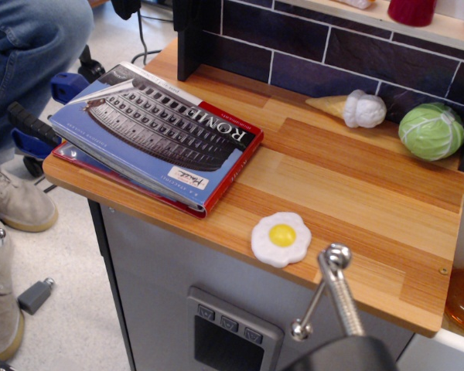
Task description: Open book
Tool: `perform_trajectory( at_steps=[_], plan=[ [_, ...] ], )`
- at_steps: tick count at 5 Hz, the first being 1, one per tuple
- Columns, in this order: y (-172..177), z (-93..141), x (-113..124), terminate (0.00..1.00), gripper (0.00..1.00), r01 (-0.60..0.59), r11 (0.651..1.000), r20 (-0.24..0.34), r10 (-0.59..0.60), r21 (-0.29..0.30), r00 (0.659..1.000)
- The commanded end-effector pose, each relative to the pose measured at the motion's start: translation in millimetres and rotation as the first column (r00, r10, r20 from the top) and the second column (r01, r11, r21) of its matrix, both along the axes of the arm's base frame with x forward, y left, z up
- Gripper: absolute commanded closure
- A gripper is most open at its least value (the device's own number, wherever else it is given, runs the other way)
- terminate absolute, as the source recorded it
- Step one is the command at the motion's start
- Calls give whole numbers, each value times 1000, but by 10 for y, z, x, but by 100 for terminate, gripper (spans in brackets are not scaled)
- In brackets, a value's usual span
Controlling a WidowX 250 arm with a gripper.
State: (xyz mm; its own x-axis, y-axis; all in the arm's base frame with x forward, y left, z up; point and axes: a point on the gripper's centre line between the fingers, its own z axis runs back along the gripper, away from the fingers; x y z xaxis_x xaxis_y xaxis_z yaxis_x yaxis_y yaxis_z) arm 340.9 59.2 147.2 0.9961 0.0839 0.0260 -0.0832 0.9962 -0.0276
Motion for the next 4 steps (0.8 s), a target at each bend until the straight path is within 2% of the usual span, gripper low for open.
perform_trajectory(
  at_steps=[1, 2, 3, 4],
  plan=[
    [0, 0, 0, 0, 0, 0, 1000, 0, 0, 0, 1000],
    [286, -139, 3, 0, 0, 28, 1000, -2, -28, 2, 1000],
    [558, -187, 28, 0, 0, 46, 999, 22, -45, -29, 999],
    [732, -324, 48, 0, 0, 64, 998, 63, -63, -6, 996]
  ],
)
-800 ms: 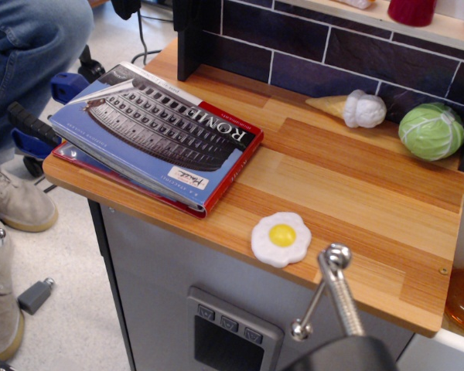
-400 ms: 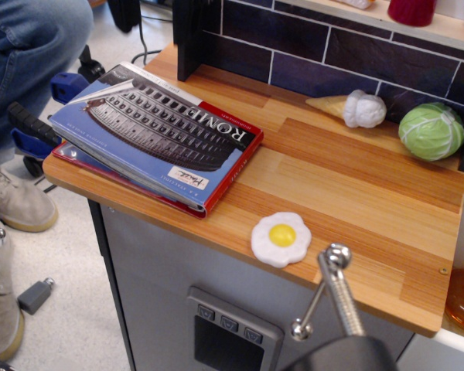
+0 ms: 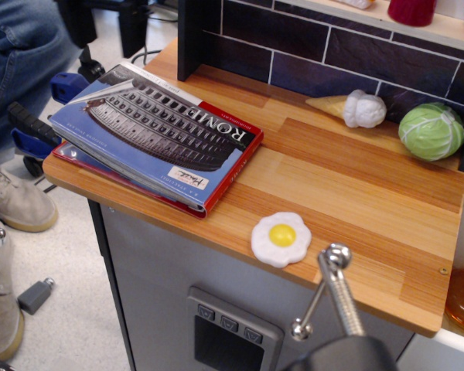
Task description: Open book
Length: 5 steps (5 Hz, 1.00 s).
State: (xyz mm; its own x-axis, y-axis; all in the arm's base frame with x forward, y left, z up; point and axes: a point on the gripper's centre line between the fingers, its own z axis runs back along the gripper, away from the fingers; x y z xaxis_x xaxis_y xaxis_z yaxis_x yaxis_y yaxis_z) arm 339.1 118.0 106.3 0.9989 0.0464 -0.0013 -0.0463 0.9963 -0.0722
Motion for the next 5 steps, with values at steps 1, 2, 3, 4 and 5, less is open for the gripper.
perform_trajectory(
  at_steps=[1, 2, 3, 4, 5],
  plan=[
    [249, -51, 119, 0, 0, 31, 997, 102, -38, 68, 994],
    [297, -180, 166, 0, 0, 37, 996, 103, -45, 85, 994],
    [241, -311, 168, 0, 0, 38, 996, 105, -46, 80, 993],
    [183, -379, 120, 0, 0, 47, 996, 113, -55, 75, 992],
    [140, -400, 155, 0, 0, 57, 996, 129, -65, 64, 990]
  ],
)
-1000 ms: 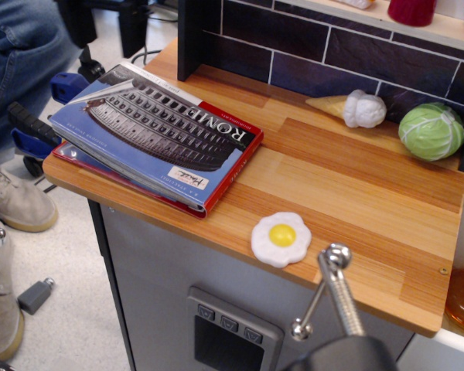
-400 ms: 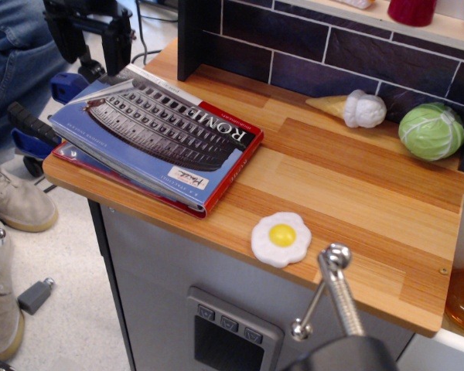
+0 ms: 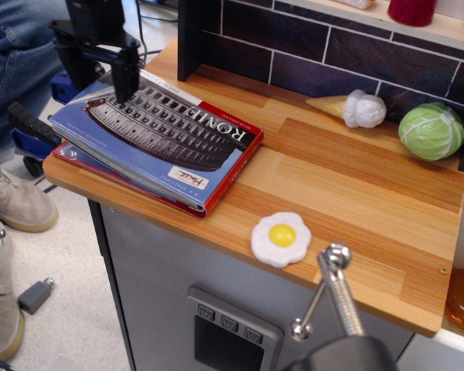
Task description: Open book
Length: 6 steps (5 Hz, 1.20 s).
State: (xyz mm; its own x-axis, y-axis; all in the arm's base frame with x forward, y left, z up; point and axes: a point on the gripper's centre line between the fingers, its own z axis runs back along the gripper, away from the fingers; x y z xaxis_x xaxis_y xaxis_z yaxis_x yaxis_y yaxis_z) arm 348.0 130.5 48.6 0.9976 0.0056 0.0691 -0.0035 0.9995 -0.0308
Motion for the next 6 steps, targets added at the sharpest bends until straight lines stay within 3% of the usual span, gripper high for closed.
perform_trajectory(
  at_steps=[1, 2, 3, 4, 5, 6],
  plan=[
    [-94, 208, 66, 0, 0, 22, 1000, 75, -22, -9, 997],
    [-260, 429, 118, 0, 0, -34, 990, 84, 45, -137, 995],
    [-493, 666, 152, 0, 0, -92, 965, 46, 107, -247, 993],
    [-808, 838, -64, 0, 0, -110, 939, 27, 125, -326, 992],
    [-1188, 1183, -105, 0, 0, -123, 902, -13, 130, -413, 991],
    [-1682, 1374, -202, 0, 0, -145, 896, -54, 135, -421, 989]
  ],
)
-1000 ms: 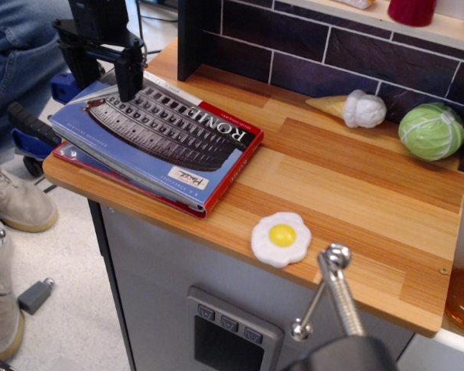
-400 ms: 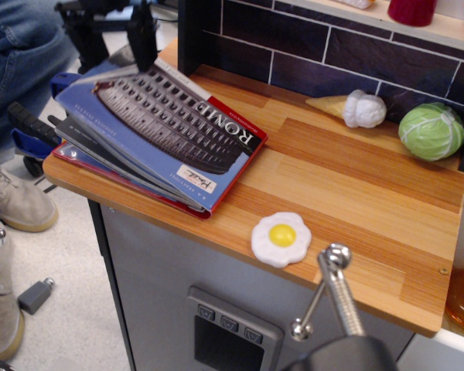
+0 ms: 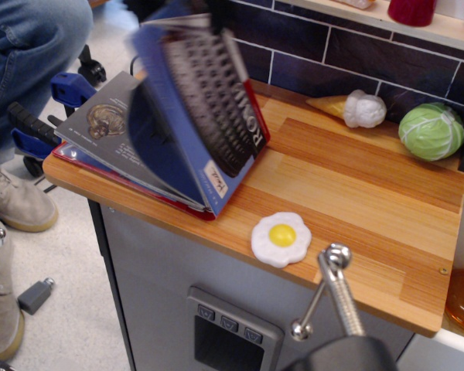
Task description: Open book
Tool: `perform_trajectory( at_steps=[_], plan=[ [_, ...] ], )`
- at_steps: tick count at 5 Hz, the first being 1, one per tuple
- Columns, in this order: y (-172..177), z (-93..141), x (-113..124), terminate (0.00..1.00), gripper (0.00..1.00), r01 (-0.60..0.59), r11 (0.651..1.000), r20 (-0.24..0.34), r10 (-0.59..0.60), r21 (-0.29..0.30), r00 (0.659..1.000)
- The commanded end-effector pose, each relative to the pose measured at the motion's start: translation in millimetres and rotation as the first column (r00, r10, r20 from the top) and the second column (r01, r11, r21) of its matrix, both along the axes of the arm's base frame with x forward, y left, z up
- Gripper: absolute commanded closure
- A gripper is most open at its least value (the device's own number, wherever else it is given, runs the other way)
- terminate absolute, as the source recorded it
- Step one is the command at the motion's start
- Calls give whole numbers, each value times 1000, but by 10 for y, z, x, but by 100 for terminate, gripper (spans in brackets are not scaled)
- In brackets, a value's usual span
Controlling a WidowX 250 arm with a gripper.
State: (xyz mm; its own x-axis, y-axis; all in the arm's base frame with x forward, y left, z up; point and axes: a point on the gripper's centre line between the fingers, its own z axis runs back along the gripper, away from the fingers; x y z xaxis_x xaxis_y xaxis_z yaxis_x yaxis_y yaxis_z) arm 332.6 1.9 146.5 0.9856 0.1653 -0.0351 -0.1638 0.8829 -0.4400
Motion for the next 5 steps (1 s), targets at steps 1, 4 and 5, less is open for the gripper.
perform_trajectory(
  at_steps=[1, 4, 5],
  plan=[
    [-898, 400, -106, 0, 0, -28, 999, 4, 28, 37, 1000],
    [-1259, -11, -251, 0, 0, -73, 952, -20, 83, 296, 996],
    [-1123, -4, -318, 100, 0, -136, 940, 17, 137, 313, 990]
  ],
)
